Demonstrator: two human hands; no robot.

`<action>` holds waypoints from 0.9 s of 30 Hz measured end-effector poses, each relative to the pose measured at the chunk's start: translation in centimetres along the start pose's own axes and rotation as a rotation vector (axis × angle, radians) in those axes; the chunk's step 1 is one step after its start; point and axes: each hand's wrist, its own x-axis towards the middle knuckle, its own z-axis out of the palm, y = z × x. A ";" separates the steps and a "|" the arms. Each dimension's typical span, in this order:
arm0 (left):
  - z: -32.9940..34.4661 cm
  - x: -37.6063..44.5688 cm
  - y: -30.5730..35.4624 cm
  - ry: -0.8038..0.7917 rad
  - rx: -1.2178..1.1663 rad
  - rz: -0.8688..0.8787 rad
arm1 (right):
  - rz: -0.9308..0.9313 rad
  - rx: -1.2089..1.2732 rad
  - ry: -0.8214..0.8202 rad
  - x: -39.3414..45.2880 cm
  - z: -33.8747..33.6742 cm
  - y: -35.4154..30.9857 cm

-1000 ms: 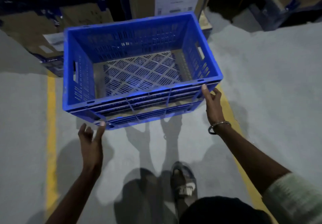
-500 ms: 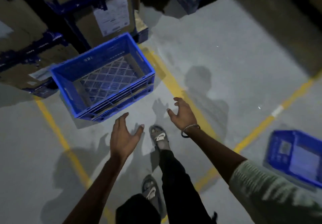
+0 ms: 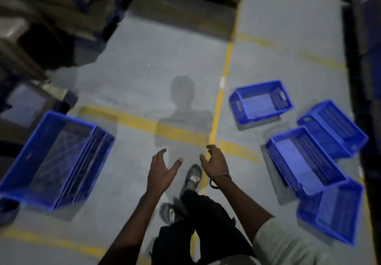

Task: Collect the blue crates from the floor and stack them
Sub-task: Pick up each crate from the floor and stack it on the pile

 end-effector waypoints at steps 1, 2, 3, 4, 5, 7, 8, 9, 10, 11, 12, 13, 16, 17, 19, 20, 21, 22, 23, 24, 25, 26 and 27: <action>1.2 0.1 1.9 -0.051 0.042 0.033 | 0.056 0.013 0.031 -0.6 -2.1 1.9; 2.5 0.1 3.9 -0.107 0.092 0.071 | 0.107 0.031 0.062 -1.2 -4.2 3.9; 3.8 0.1 5.7 -0.159 0.140 0.111 | 0.155 0.050 0.093 -2.0 -6.2 5.8; 5.2 0.0 7.4 -0.206 0.182 0.150 | 0.206 0.073 0.124 -2.8 -8.0 7.8; 6.7 -0.1 9.1 -0.246 0.218 0.189 | 0.261 0.102 0.158 -3.5 -9.7 9.9; 10.1 -0.5 12.1 -0.309 0.288 0.259 | 0.372 0.168 0.232 -5.3 -12.7 14.2; 11.9 -0.8 13.4 -0.342 0.327 0.285 | 0.425 0.199 0.267 -6.3 -14.0 16.4; 13.9 -1.3 14.7 -0.379 0.367 0.309 | 0.476 0.230 0.301 -7.4 -15.3 18.4; 15.9 -1.6 15.8 -0.416 0.404 0.333 | 0.526 0.262 0.334 -8.4 -16.5 20.4; 18.0 -2.0 16.9 -0.453 0.440 0.353 | 0.576 0.297 0.365 -9.3 -17.7 22.3; 20.3 -2.3 18.1 -0.485 0.470 0.376 | 0.621 0.335 0.398 -10.2 -18.9 24.1; 22.6 -2.6 19.4 -0.514 0.493 0.397 | 0.659 0.370 0.428 -10.8 -20.0 26.0; 29.3 -3.7 23.1 -0.574 0.542 0.457 | 0.742 0.427 0.471 -12.2 -23.0 31.5; 31.8 -4.3 24.4 -0.587 0.554 0.470 | 0.770 0.445 0.469 -12.6 -24.3 33.6; 34.7 -4.8 25.9 -0.601 0.555 0.464 | 0.802 0.469 0.472 -12.8 -25.8 35.8; 36.4 -5.3 26.8 -0.617 0.564 0.465 | 0.819 0.489 0.485 -12.9 -26.9 37.0; 38.1 -5.7 27.7 -0.637 0.582 0.465 | 0.829 0.505 0.501 -13.0 -27.9 38.2; 39.5 -5.9 28.6 -0.652 0.601 0.473 | 0.835 0.520 0.514 -12.9 -28.8 39.2; 40.9 -6.0 29.4 -0.668 0.616 0.483 | 0.842 0.534 0.525 -12.6 -29.6 40.2; 42.3 -5.9 30.3 -0.682 0.629 0.494 | 0.850 0.544 0.534 -12.3 -30.3 41.2; 43.6 -5.7 31.0 -0.688 0.640 0.501 | 0.857 0.545 0.536 -11.7 -31.0 42.1; 44.8 -5.4 31.6 -0.685 0.648 0.505 | 0.863 0.546 0.532 -11.1 -31.6 43.1; 45.9 -4.8 32.2 -0.680 0.658 0.508 | 0.865 0.557 0.526 -10.3 -32.1 44.0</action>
